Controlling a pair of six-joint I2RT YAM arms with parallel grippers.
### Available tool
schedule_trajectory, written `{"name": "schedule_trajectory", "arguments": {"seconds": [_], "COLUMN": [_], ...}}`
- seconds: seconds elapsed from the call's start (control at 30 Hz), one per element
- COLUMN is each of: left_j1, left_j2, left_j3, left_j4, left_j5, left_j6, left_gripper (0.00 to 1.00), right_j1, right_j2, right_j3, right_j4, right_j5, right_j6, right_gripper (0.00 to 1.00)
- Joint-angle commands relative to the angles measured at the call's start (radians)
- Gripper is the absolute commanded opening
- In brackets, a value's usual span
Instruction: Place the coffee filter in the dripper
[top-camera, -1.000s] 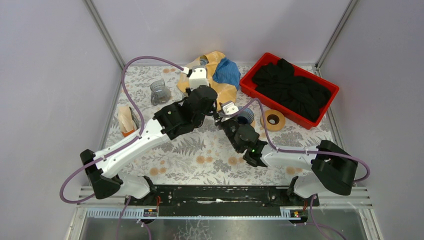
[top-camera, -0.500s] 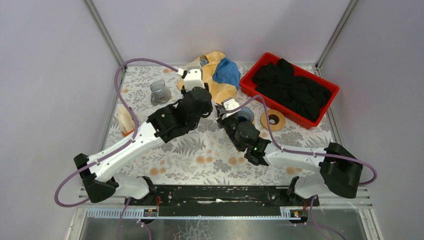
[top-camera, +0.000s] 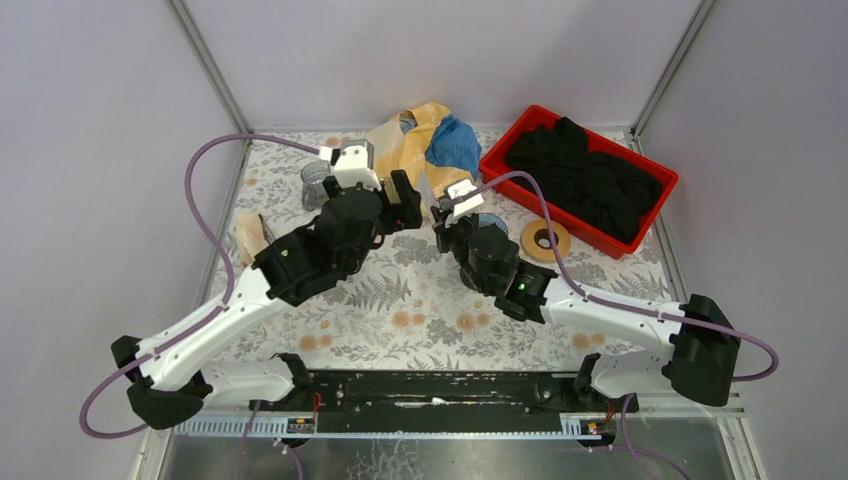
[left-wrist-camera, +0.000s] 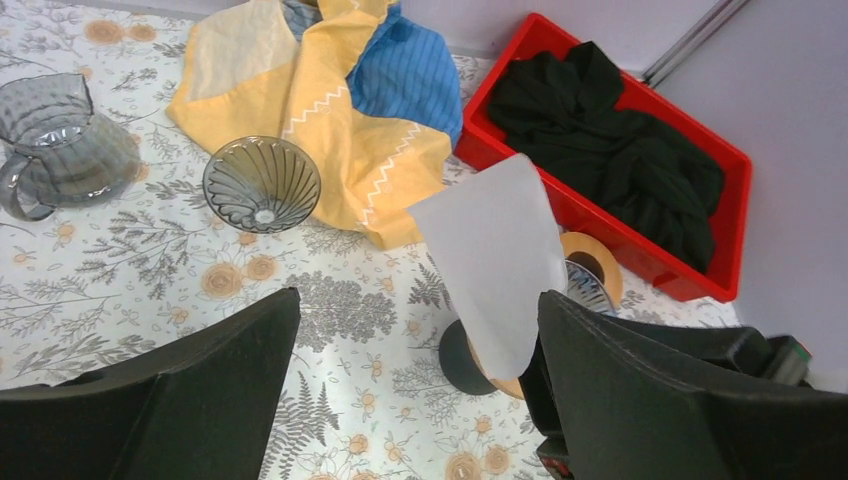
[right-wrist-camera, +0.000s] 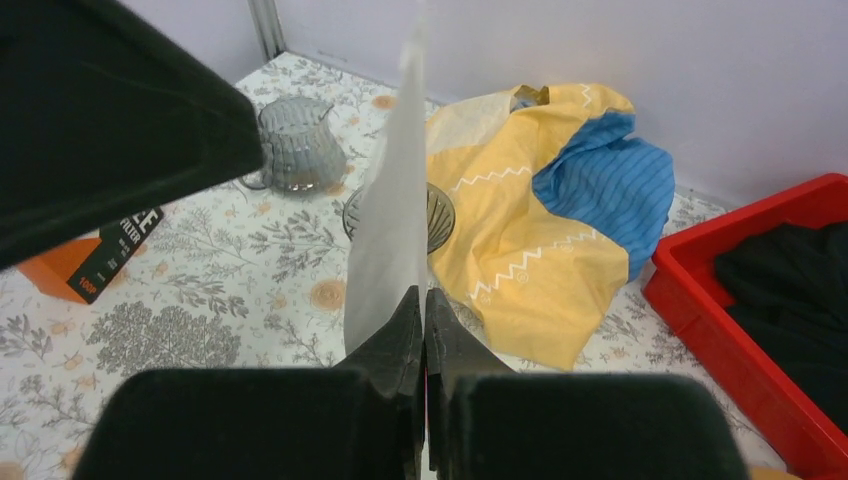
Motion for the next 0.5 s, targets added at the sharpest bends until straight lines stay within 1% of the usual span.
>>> {"name": "schedule_trajectory", "arguments": {"seconds": [0.0, 0.07, 0.17, 0.47], "left_j1": [-0.007, -0.006, -0.005, -0.003], "left_j2": [-0.072, -0.102, -0.121, -0.089], "left_j3": [-0.041, -0.061, -0.081, -0.100], "left_j4": [0.115, 0.133, 0.155, 0.178], "left_j5": [0.036, 0.044, 0.071, 0.171], "left_j6": [0.023, 0.028, 0.041, 0.026], "left_gripper": [0.98, 1.00, 1.00, 1.00], "right_j1": [0.007, 0.007, 0.007, 0.007], "right_j2": [-0.037, -0.044, -0.061, -0.052], "right_j3": [0.118, 0.154, 0.200, 0.406], "right_j4": [-0.199, -0.286, -0.400, -0.826], "right_j5": [0.020, 0.025, 0.034, 0.075], "right_j6": [0.069, 0.089, 0.118, 0.199], "right_gripper": [0.00, 0.00, 0.00, 0.00]}}
